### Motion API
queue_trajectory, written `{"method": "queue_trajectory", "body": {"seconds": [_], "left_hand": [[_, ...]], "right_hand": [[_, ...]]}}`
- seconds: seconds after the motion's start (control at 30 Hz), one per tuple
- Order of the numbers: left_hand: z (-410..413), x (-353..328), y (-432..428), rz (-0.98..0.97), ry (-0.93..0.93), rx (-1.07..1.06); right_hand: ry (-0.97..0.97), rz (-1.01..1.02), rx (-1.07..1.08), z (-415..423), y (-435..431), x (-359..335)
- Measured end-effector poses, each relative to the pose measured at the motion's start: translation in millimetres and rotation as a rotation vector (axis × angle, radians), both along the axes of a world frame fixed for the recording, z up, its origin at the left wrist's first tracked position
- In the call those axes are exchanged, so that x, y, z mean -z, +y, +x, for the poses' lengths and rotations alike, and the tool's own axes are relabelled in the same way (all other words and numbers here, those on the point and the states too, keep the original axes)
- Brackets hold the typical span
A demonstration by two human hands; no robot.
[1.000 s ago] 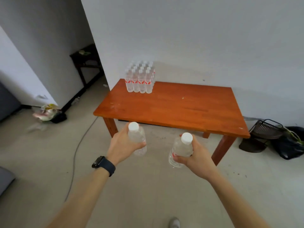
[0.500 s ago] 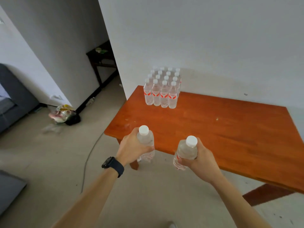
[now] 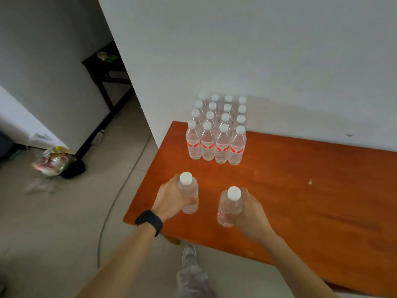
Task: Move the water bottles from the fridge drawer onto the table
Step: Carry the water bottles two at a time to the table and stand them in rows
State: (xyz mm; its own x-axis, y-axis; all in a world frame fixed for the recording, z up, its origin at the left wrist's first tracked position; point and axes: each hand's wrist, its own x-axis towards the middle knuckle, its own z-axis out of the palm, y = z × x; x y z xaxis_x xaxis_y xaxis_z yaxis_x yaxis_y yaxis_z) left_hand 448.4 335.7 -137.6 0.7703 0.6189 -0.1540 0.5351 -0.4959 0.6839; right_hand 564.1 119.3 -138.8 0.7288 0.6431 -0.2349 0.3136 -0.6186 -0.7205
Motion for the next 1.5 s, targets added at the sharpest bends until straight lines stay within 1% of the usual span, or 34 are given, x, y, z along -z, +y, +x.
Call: {"method": "queue_trajectory", "body": {"seconds": [0.13, 0.27, 0.4, 0.57, 0.7, 0.87, 0.97, 1.07, 1.13, 1.2, 1.3, 1.5], "left_hand": [[44.4, 24.5, 62.0, -0.010, 0.048, 0.010], [84.0, 34.7, 108.5, 0.017, 0.087, 0.108], [114.9, 40.9, 138.6, 0.018, 0.090, 0.173], [145.1, 49.2, 155.3, 0.016, 0.113, 0.283], [156.3, 55.7, 159.6, 0.024, 0.097, 0.319], [157.3, 62.4, 157.4, 0.049, 0.083, 0.323], [146.3, 70.2, 151.9, -0.003, 0.062, 0.288], [137.3, 80.1, 149.1, -0.085, 0.051, 0.189], [133.5, 89.3, 148.4, -0.158, 0.079, 0.117], [132.0, 98.1, 147.7, -0.199, 0.146, 0.089], [134.9, 107.4, 147.6, -0.250, 0.186, 0.089], [144.1, 126.3, 152.3, -0.319, 0.172, 0.141]], "right_hand": [[0.014, -0.074, 0.105, 27.5, 66.9, 23.0], [0.023, -0.101, 0.169, 52.5, 117.1, 31.8], [0.019, -0.056, 0.206, 75.0, 153.1, 31.3], [-0.011, 0.005, 0.173, 102.2, 188.1, 27.1], [-0.013, 0.018, 0.172, 114.4, 198.8, 36.8], [0.086, 0.044, 0.210, 124.9, 199.8, 49.0], [0.147, 0.068, 0.229, 123.4, 194.7, 55.9], [0.187, 0.071, 0.221, 120.5, 189.3, 64.6], [0.233, 0.045, 0.211, 118.4, 186.4, 73.6], [0.304, 0.003, 0.217, 115.4, 186.2, 82.1], [0.392, -0.007, 0.239, 111.5, 190.5, 95.7], [0.398, 0.031, 0.319, 111.7, 204.4, 106.5]]}}
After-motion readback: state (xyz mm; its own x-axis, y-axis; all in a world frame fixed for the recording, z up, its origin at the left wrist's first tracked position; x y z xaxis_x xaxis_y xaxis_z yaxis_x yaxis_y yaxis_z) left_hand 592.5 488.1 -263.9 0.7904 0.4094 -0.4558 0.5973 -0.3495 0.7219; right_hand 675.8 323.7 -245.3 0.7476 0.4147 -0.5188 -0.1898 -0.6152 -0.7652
